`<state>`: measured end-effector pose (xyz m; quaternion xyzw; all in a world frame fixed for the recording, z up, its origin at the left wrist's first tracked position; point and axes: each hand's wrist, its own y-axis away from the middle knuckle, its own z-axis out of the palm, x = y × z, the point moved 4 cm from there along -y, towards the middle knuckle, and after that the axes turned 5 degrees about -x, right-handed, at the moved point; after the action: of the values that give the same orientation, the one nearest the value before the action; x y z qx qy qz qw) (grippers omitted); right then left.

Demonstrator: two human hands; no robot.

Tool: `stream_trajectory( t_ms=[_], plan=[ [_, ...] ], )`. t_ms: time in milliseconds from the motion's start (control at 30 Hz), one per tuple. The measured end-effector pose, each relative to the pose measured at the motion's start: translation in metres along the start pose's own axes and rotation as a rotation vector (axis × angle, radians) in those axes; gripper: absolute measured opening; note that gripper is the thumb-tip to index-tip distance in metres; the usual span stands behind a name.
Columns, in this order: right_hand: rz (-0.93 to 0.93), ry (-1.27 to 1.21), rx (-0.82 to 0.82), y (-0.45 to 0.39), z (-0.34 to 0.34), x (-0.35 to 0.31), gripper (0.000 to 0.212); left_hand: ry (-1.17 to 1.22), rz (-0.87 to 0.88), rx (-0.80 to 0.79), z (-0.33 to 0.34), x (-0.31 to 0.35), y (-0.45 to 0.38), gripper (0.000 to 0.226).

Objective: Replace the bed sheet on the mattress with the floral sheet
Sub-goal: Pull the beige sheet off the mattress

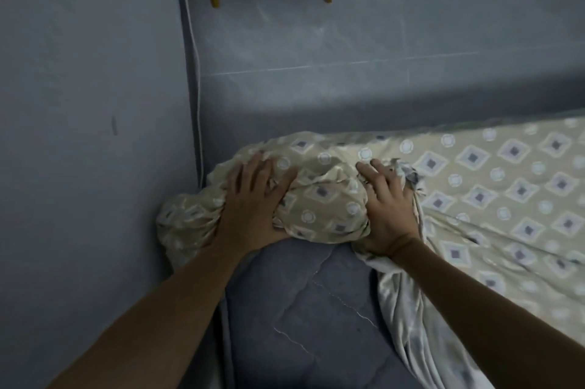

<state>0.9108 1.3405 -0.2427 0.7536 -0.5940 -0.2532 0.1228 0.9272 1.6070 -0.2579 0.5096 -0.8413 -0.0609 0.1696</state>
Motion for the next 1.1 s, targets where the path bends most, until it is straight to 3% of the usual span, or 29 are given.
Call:
stream_trajectory(
  t_ms=[167,300,500,633,800,933,1000,1100],
  plan=[
    [-0.031,-0.017,-0.019,-0.003,-0.003,0.001,0.120,0.013,-0.019,-0.044,0.008,-0.006,-0.003,0.114],
    [-0.063,-0.002,0.081,-0.002,0.000,-0.002,0.101,0.010,-0.018,-0.056,0.015,-0.004,-0.005,0.113],
    [-0.090,-0.017,0.138,-0.003,0.012,0.004,0.097,0.018,0.000,-0.021,0.027,-0.007,-0.004,0.112],
    [-0.058,0.011,0.119,-0.001,0.004,0.000,0.104,0.020,0.020,0.018,0.024,-0.008,-0.003,0.111],
    [-0.007,0.021,0.023,0.005,-0.013,-0.009,0.104,0.077,0.009,-0.085,0.001,-0.005,0.002,0.110],
    [0.086,0.049,-0.144,0.015,-0.041,-0.035,0.122,0.201,0.041,-0.131,-0.047,-0.013,0.011,0.092],
    [0.109,0.061,-0.156,0.013,-0.054,-0.052,0.134,0.223,-0.068,-0.174,-0.064,-0.032,0.013,0.097],
    [0.006,0.077,-0.103,-0.005,-0.062,-0.087,0.136,0.297,-0.262,-0.385,-0.066,-0.061,0.021,0.119]
  ],
)
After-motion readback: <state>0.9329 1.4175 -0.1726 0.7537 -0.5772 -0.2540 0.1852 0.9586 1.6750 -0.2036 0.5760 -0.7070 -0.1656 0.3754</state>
